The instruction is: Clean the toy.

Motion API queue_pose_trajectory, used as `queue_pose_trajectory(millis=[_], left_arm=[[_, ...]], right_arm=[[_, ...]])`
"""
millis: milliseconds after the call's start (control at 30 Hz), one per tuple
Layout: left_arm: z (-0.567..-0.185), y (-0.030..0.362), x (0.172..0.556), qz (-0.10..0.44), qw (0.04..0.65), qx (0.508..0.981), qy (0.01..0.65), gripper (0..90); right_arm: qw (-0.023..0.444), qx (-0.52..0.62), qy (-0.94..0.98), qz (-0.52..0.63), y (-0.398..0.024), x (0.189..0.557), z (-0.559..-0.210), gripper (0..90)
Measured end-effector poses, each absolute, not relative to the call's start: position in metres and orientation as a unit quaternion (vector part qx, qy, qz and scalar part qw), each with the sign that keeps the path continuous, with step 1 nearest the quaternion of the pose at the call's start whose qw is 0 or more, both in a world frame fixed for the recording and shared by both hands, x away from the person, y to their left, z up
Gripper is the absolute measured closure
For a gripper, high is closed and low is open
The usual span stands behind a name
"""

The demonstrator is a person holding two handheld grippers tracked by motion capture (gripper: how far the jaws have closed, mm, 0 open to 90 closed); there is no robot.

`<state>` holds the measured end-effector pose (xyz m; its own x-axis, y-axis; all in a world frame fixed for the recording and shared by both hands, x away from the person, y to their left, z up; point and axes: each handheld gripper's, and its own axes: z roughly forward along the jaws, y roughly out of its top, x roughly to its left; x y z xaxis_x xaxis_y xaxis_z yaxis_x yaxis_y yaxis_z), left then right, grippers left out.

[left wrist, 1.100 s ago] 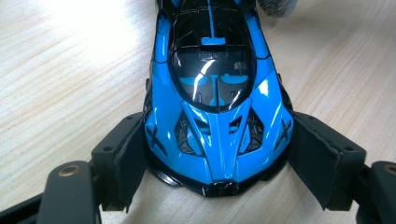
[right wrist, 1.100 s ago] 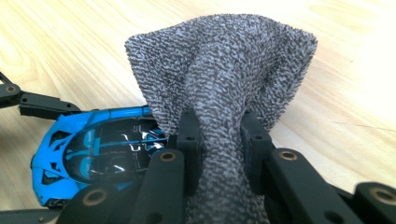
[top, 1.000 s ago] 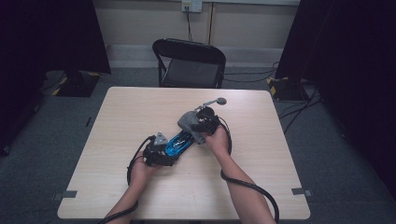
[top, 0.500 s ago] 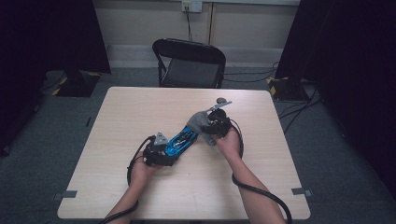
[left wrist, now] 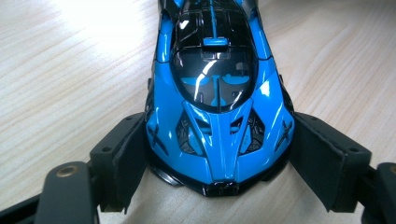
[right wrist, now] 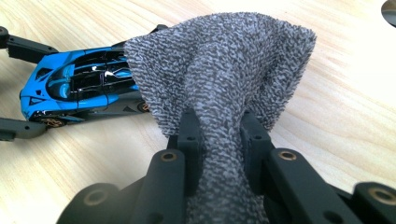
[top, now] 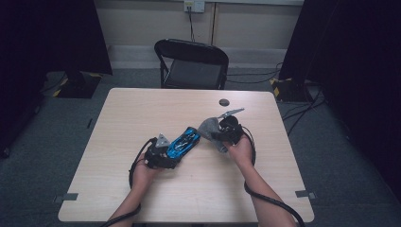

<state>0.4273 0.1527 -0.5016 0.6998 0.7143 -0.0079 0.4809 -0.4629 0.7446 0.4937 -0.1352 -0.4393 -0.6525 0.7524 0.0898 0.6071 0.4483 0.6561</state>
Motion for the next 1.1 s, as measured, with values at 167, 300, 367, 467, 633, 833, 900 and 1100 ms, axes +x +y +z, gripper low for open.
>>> queue_pose_trajectory(millis=[167,300,367,467,633,833,900,1100], left_arm=[[-0.494,0.159,0.426,0.149,0.401,0.827,0.366,20.3],[-0.481,0.168,0.425,0.145,0.419,0.816,0.372,21.3],[-0.476,0.167,0.425,0.14,0.425,0.815,0.368,22.6],[-0.472,0.157,0.427,0.144,0.417,0.823,0.358,26.5],[-0.47,0.142,0.438,0.147,0.398,0.831,0.361,34.0],[-0.472,0.134,0.455,0.15,0.381,0.83,0.379,38.9],[-0.473,0.133,0.459,0.147,0.382,0.827,0.385,40.3],[-0.474,0.123,0.459,0.143,0.371,0.838,0.374,42.3]], right_arm=[[0.108,0.403,0.844,0.337,-0.137,0.493,-0.439,74.9],[0.112,0.397,0.847,0.336,-0.136,0.492,-0.437,74.8],[0.114,0.395,0.847,0.337,-0.136,0.492,-0.436,74.8],[0.113,0.395,0.847,0.336,-0.135,0.491,-0.435,74.8],[0.112,0.389,0.851,0.335,-0.132,0.488,-0.435,74.8],[0.114,0.392,0.849,0.336,-0.137,0.487,-0.434,74.7],[0.112,0.395,0.847,0.337,-0.14,0.487,-0.435,74.7],[0.109,0.398,0.846,0.337,-0.145,0.486,-0.438,74.6]])
